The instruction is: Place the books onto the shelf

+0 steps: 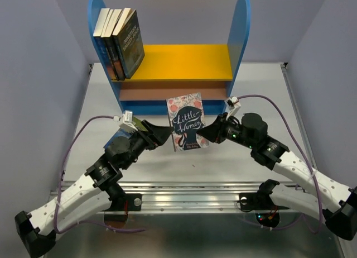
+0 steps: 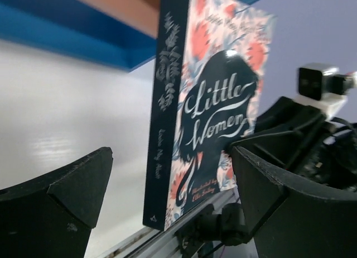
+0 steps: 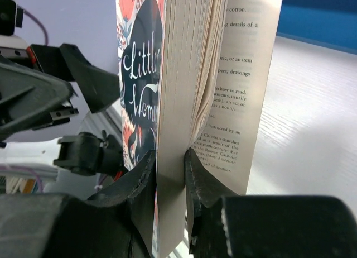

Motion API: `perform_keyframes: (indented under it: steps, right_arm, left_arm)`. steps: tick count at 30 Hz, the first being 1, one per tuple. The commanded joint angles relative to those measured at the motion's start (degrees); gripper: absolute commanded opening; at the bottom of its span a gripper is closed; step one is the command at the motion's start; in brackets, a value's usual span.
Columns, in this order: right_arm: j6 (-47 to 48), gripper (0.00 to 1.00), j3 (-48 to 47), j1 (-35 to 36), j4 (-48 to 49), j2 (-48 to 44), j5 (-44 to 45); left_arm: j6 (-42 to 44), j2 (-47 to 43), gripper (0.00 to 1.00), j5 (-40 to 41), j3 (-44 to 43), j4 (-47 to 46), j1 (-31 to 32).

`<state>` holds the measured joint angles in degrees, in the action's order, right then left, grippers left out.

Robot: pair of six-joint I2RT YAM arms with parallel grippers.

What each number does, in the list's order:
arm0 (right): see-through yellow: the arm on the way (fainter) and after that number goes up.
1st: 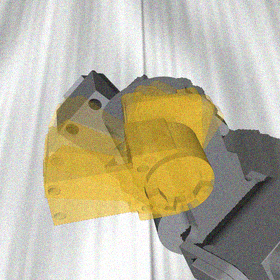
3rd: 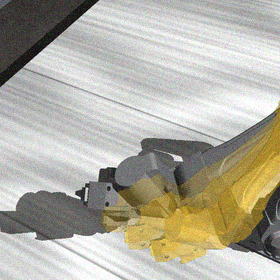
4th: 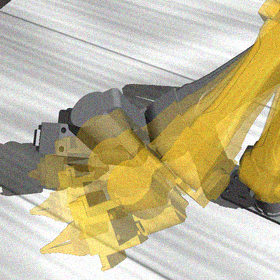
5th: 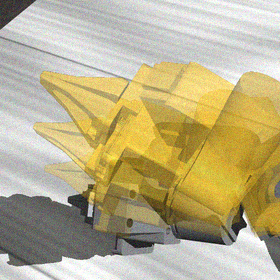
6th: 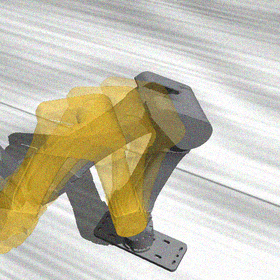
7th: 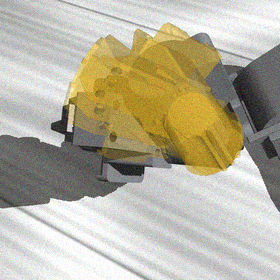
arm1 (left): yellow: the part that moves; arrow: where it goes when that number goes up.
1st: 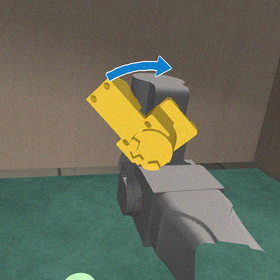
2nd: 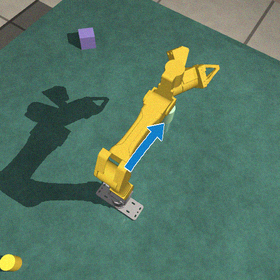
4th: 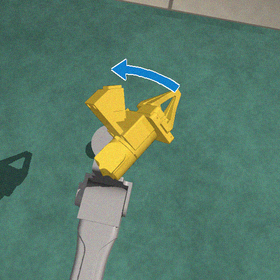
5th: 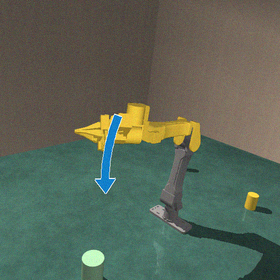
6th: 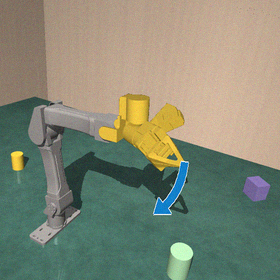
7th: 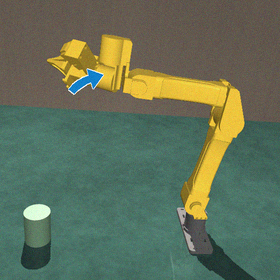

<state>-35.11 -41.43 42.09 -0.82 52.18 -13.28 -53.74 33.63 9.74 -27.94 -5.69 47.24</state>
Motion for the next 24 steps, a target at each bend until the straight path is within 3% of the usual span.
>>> perform_keyframes:
  steps: [1, 6, 9, 13, 15, 16, 17, 20, 21, 23, 24]
  right_arm:
    - [1.4, 0.01, -3.3, 0.2, 8.1, -3.5, -8.0]
    - [0.0, 0.01, -3.1, 0.2, 9.9, -3.8, -11.7]
    - [-0.8, 0.01, -2.4, 0.2, 11.9, -2.9, -13.7]
    - [-1.9, 0.01, -1.7, 0.2, 13.3, -2.6, -14.1]
    - [-1.8, 0.01, -1.5, 0.2, 13.2, -2.8, -12.8]
    - [-1.5, 0.01, -1.5, 0.2, 12.9, -2.9, -12.4]
    - [-1.1, 0.01, -1.5, 0.2, 12.3, -2.9, -11.1]
    - [0.0, 0.01, -2.5, 0.2, 8.8, -2.6, -7.0]
    - [0.2, 0.19, -3.6, 0.2, 5.8, -2.1, -5.2]
    - [1.2, 0.73, -5.0, 0.2, 2.0, -1.6, 2.2]
    - [1.4, 0.81, -5.7, 0.2, -2.5, -1.2, 4.5]
  left_arm:
    - [6.1, -3.0, 0.99, -3.2, 1.1, -5.6, 0.0]
    - [8.3, 0.9, 0.99, -8.9, -1.0, -7.2, 0.0]
    - [7.9, 2.9, 0.88, -8.8, -0.8, -9.2, 0.0]
    - [7.1, 3.6, 0.57, -9.3, -0.4, -12.5, 0.0]
    - [6.9, 2.8, 0.31, -8.3, -0.4, -12.2, 0.0]
    - [7.0, 2.2, 0.08, -7.7, -0.4, -11.8, 0.0]
    - [6.9, 1.9, 0.00, -6.9, -0.4, -11.2, 0.0]
    - [7.2, -0.1, 0.00, -5.6, 0.3, -10.3, 0.0]
    - [7.7, -1.1, 0.00, -5.6, 0.8, -11.2, 0.0]
    - [8.6, -1.6, 0.00, -4.9, 0.3, -11.6, 0.0]
    - [9.6, -1.6, 0.00, -4.6, -0.4, -11.6, 0.0]
